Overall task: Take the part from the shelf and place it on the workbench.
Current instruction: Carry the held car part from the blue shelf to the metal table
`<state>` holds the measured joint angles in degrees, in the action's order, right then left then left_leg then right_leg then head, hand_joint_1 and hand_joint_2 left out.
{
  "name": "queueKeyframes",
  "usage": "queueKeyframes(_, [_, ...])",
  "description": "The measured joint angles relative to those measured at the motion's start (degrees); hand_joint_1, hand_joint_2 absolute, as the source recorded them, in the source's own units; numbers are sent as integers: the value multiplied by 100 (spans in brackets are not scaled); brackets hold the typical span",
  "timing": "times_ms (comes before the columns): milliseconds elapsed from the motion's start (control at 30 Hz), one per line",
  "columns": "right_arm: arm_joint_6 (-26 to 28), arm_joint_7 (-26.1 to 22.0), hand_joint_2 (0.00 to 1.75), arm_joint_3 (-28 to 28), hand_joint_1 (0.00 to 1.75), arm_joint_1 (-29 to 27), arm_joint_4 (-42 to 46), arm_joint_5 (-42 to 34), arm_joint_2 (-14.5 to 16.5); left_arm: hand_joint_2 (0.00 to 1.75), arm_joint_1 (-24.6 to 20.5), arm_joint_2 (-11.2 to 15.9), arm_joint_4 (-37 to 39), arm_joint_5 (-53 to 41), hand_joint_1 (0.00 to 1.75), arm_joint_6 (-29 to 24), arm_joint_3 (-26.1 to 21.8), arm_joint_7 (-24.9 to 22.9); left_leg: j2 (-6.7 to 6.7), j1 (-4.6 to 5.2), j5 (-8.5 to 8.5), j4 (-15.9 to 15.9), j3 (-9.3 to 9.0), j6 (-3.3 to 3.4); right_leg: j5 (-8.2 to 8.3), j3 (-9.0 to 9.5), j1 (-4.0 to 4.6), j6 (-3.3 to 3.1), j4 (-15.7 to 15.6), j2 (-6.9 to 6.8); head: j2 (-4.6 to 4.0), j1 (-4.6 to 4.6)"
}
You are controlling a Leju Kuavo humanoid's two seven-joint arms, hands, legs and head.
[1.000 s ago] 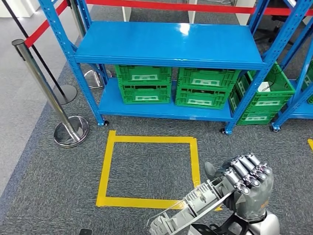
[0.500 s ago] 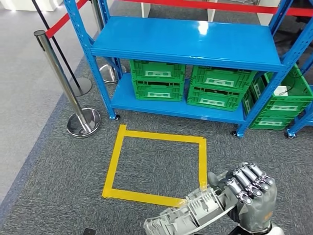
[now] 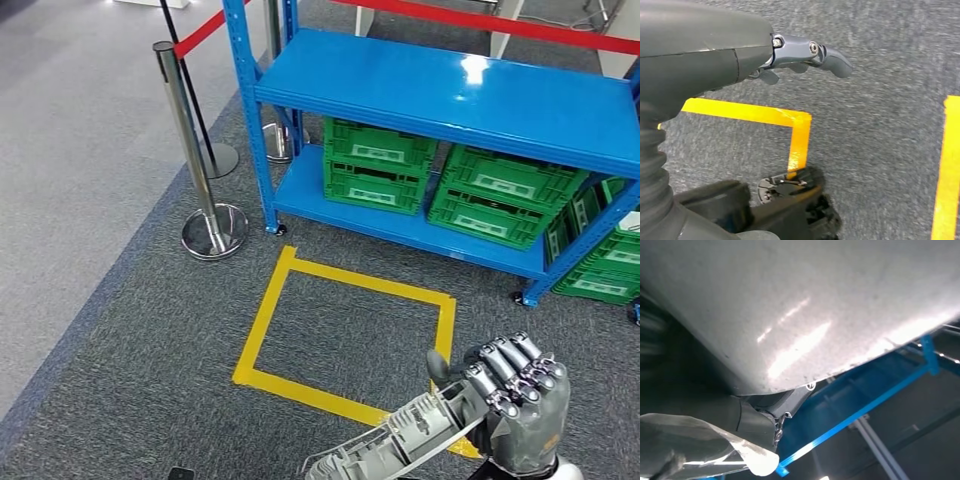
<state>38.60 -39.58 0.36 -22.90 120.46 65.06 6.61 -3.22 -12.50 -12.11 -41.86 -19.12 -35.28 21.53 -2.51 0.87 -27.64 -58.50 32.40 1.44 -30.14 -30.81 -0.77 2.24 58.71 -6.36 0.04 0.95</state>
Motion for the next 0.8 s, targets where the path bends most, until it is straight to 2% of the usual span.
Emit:
queueKeyframes(33, [0, 0, 175, 3, 175, 2, 0, 25, 4, 175, 4, 2, 0, -8, 0, 10, 0, -28, 59, -14, 32, 25, 7, 41, -93, -47, -10, 24, 102, 125, -1, 7])
queueKeyframes(100, [0, 0, 175, 7, 175, -4, -4, 86, 19, 175, -2, 2, 0, -42, 0, 42, 1, -99, 177, -32, 86, 51, 35, 113, -448, -304, -29, 53, 663, 472, -1, 31])
queueKeyframes(133, [0, 0, 175, 9, 175, -9, -7, 95, 27, 175, -4, 3, 0, -60, 0, 56, 1, -121, 240, -27, 103, 48, 57, 135, -638, -477, -30, 56, 1057, 571, -2, 37])
queueKeyframes(167, [0, 0, 175, 14, 175, -9, -10, 89, 32, 175, -2, 5, 0, -75, 0, 65, 1, -130, 306, -20, 117, 45, 76, 143, -760, -629, -28, 58, 1389, 609, -2, 42])
queueKeyframes(200, [0, 0, 175, 24, 175, -5, -12, 67, 34, 175, 3, 8, 0, -85, 0, 67, 0, -129, 376, -14, 129, 41, 88, 144, -775, -702, -27, 55, 1554, 621, -1, 40])
queueKeyframes(233, [0, 0, 175, 39, 175, 9, -13, 42, 34, 175, 7, 13, 0, -86, 0, 67, -1, -123, 452, -10, 139, 33, 96, 139, -675, -668, -26, 49, 1497, 631, -1, 40])
queueKeyframes(267, [0, 0, 175, 61, 175, 35, -18, 20, 34, 175, 8, 15, 0, -85, 0, 67, -2, -113, 531, -9, 147, 23, 99, 131, -481, -525, -28, 38, 1218, 664, -1, 41])
queueKeyframes(333, [0, 0, 175, 119, 175, 118, -41, -2, 34, 175, -3, 12, 0, -62, 0, 65, -4, -93, 669, -5, 156, -15, 117, 105, -129, -132, -45, 3, 430, 913, -2, 39])
queueKeyframes(367, [0, 0, 175, 155, 175, 170, -66, -6, 34, 175, -14, 11, 0, -39, 0, 64, -10, -97, 728, -7, 167, -35, 145, 80, -50, 10, -54, -8, 149, 1037, -1, 37])
queueKeyframes(400, [0, 0, 175, 190, 175, 228, -108, 1, 34, 175, -21, 11, 0, -16, 0, 64, -21, -123, 783, -14, 185, -49, 180, 44, -37, 78, -54, -19, 8, 1128, -1, 33])
queueKeyframes(433, [0, 0, 175, 228, 175, 295, -164, 15, 34, 175, -22, 11, 1, 1, 0, 65, -37, -176, 840, -23, 211, -56, 218, -1, -46, 96, -47, -28, -26, 1135, -1, 31])
queueKeyframes(467, [0, 0, 175, 269, 175, 367, -221, 31, 34, 175, -17, 14, 1, 8, 0, 67, -55, -251, 907, -33, 239, -57, 251, -42, -26, 100, -50, -44, -39, 1072, -1, 31])
queueKeyframes(500, [-1, 0, 175, 307, 175, 444, -277, 51, 34, 175, -4, 14, 2, 3, 0, 69, -72, -335, 899, -30, 240, -74, 279, -78, -1, 102, -57, -70, -55, 1002, -1, 29])
queueKeyframes(533, [-1, 0, 175, 346, 175, 510, -320, 66, 34, 175, 7, 11, 2, -5, 0, 70, -81, -414, 821, -22, 187, -151, 323, -111, 21, 106, -71, -96, -73, 921, -1, 5])
queueKeyframes(567, [-1, 0, 175, 380, 175, 559, -352, 83, 34, 175, 13, 11, 2, -14, 0, 71, -88, -479, 695, -16, 66, -331, 409, -144, 38, 111, -86, -119, -92, 827, -1, -21])
queueKeyframes(633, [-1, 0, 175, 429, 175, 612, -415, 125, 33, 175, 16, 11, 2, -30, 0, 69, -95, -549, 423, -47, -309, -1010, 707, -213, 44, 109, -79, -139, -99, 632, -2, -72])
queueKeyframes(700, [-1, 0, 175, 455, 175, 630, -457, 153, 32, 175, 16, 15, 2, -36, 0, 67, -102, -563, 348, -81, -553, -1571, 952, -255, 41, 102, -72, -143, -96, 494, -2, -74])
queueKeyframes(733, [0, 0, 175, 461, 175, 636, -467, 158, 32, 175, 18, 15, 2, -37, 0, 67, -104, -564, 341, -88, -591, -1679, 999, -263, 40, 100, -72, -143, -95, 466, -2, -75])
queueKeyframes(800, [0, 0, 175, 462, 175, 636, -468, 158, 32, 175, 18, 15, 2, -37, 0, 67, -104, -564, 340, -88, -592, -1687, 1002, -264, 40, 99, -72, -143, -95, 463, -2, -75])
